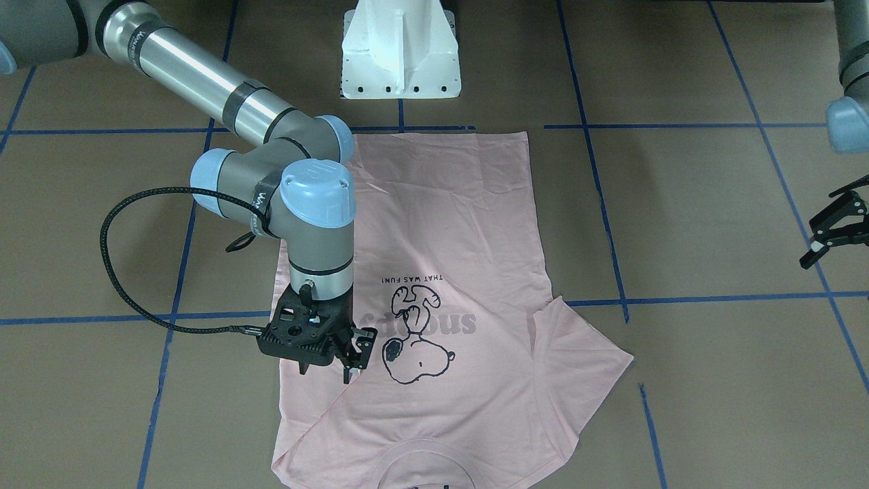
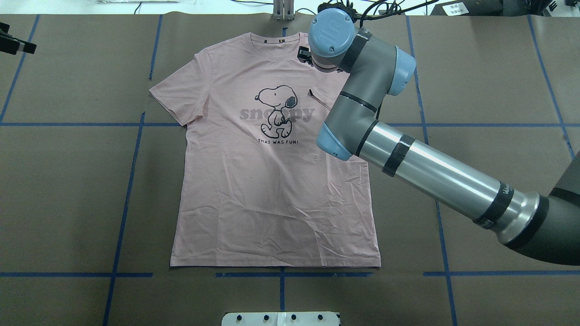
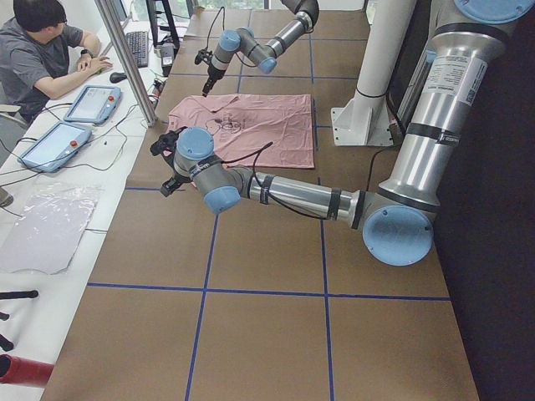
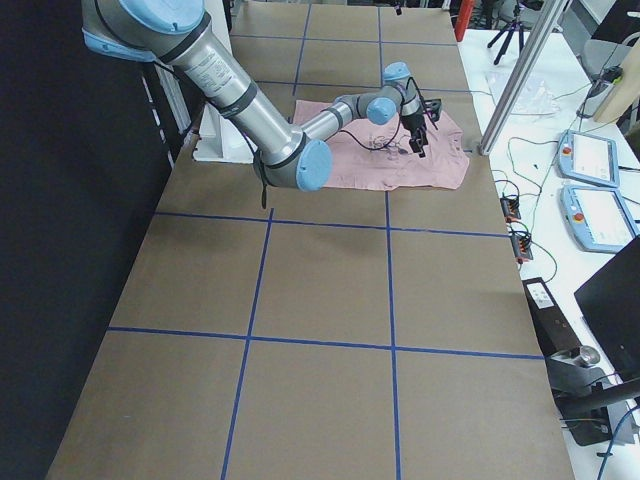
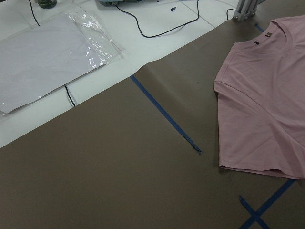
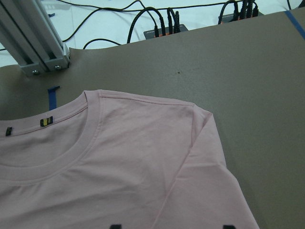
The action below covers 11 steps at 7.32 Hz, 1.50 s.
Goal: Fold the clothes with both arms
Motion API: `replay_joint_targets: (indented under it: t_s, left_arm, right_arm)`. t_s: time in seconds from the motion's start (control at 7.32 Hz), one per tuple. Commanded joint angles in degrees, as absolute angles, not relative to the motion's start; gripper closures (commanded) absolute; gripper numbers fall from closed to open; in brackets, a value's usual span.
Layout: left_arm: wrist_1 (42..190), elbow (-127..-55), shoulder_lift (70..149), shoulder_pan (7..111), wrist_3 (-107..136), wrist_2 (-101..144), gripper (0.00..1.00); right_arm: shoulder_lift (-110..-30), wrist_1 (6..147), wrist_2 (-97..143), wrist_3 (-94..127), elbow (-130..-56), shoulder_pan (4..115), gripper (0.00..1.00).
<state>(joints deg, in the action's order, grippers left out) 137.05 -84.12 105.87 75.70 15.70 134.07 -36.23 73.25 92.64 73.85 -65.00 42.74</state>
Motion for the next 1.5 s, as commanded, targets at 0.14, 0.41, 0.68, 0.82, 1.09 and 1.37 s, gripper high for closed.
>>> replay_joint_targets:
  t_s: [0.14,0.41,0.68,0.82,1.09,1.37]
  left_arm:
    - [136.4,-83.4,111.2,64.1,37.6,119.7,0.03]
    - [136.2,-83.1,112.4,58.1,47.9,111.8,0.17]
    - [136.6,-75.2,118.6,51.5,57.3,101.8,0.22]
    - [137.2,-71.8,119.6,50.4,57.3,99.2,0.30]
    - [137.3,-69.0,119.6,49.0,56.9,98.4,0.31]
    - [137.3,-68.0,120.0,47.9,56.7,97.9,0.32]
  right_arm:
    - [-39.8,73.7,111.1,56.1,-66.7,54.5,0.00]
    - [-52.8,65.6,121.9,42.1,-72.2,63.2,0.00]
    - [-58.0,58.1,126.5,40.1,-72.4,66.2,0.00]
    - [-57.9,58.1,126.3,40.1,-72.4,66.0,0.00]
    - [-58.0,58.1,126.1,40.1,-72.4,66.1,0.00]
    - [-58.0,58.1,126.1,40.1,-72.5,66.1,0.00]
